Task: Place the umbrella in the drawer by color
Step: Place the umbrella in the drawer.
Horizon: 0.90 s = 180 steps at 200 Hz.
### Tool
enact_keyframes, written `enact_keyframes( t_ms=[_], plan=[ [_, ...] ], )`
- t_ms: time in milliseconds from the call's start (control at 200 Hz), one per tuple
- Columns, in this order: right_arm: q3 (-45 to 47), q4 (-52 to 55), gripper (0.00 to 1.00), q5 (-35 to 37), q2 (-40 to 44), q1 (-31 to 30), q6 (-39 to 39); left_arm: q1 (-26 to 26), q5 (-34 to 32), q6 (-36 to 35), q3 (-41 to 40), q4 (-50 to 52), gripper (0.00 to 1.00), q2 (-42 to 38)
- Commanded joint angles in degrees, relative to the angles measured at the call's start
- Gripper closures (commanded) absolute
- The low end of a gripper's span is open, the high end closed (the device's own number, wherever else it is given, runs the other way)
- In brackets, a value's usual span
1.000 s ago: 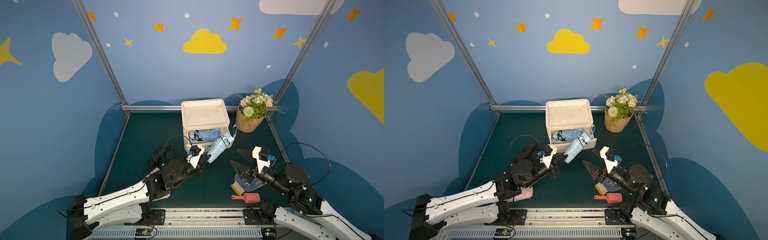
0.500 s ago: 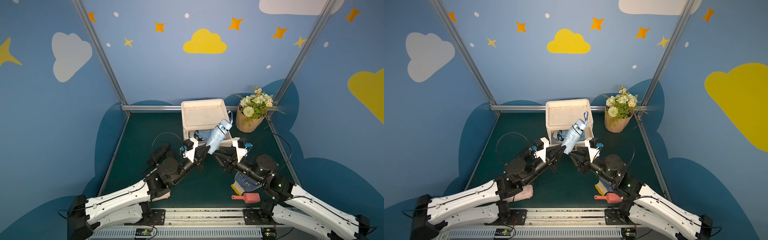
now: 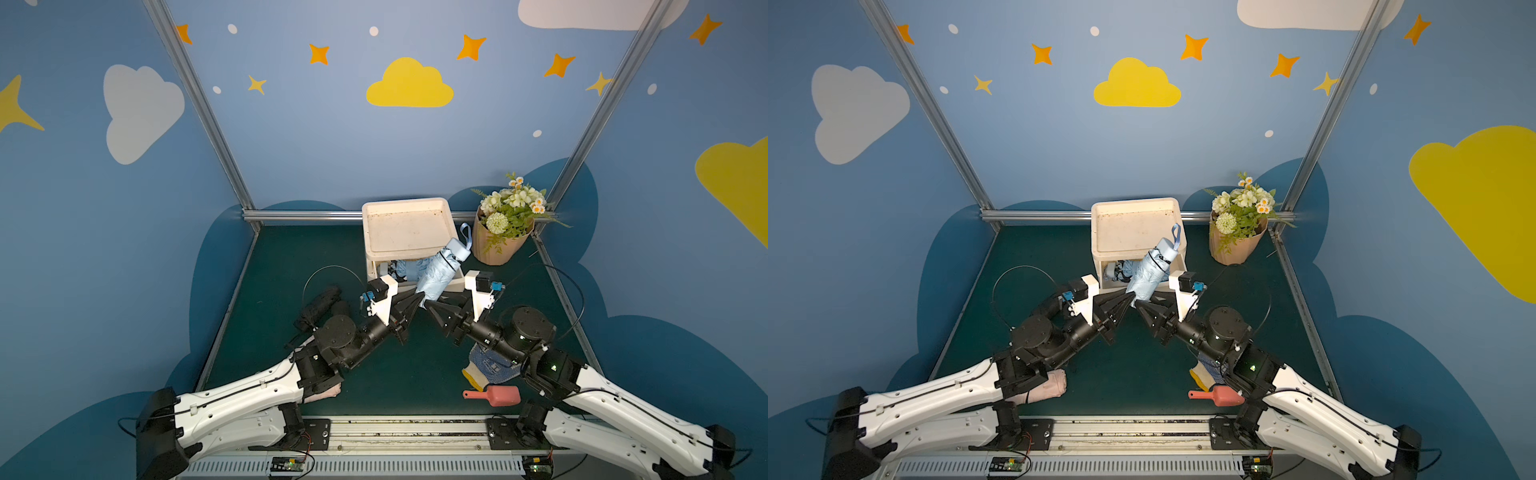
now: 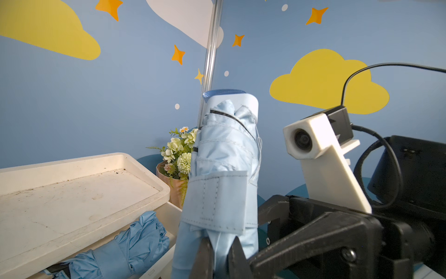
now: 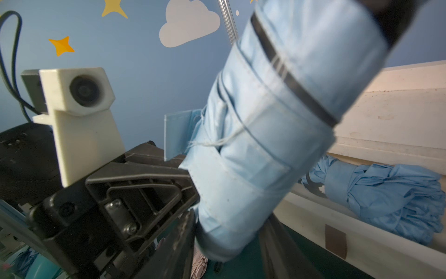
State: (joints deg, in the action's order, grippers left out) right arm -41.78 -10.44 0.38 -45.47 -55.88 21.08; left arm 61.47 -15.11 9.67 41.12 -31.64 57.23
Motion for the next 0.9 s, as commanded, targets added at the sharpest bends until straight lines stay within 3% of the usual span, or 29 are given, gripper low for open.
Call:
enact_keyframes(
  t_ms=[0,215,501,546,706,896],
  plan=[
    [-1.7,-3.1,0.64,0.0,0.2,0.4,0.0,0.0,2.7,1.1,0.3,-5.9,0.98,0.1],
    [-2.0,-3.2,1.0,0.8,0.6,0.6,-0.3,0.1,4.3,2.3,0.3,-6.1,0.98,1.2],
    [-4.6,3.4,1.0,2.4,2.3,0.9,-5.1,0.1,3.2,2.2,1.7,-2.1,0.97,1.6],
    [-5.8,6.4,1.0,3.7,2.7,1.0,-7.2,0.1,2.3,1.9,2.4,0.5,0.87,1.0],
    [-10.3,17.5,1.0,9.3,3.8,1.2,-18.3,0.1,-0.7,0.5,2.8,8.2,0.39,-2.8],
    [-20.1,32.6,1.0,15.3,-0.1,1.5,-33.3,0.0,-9.2,-1.9,-0.2,15.6,0.21,-12.2]
  ],
)
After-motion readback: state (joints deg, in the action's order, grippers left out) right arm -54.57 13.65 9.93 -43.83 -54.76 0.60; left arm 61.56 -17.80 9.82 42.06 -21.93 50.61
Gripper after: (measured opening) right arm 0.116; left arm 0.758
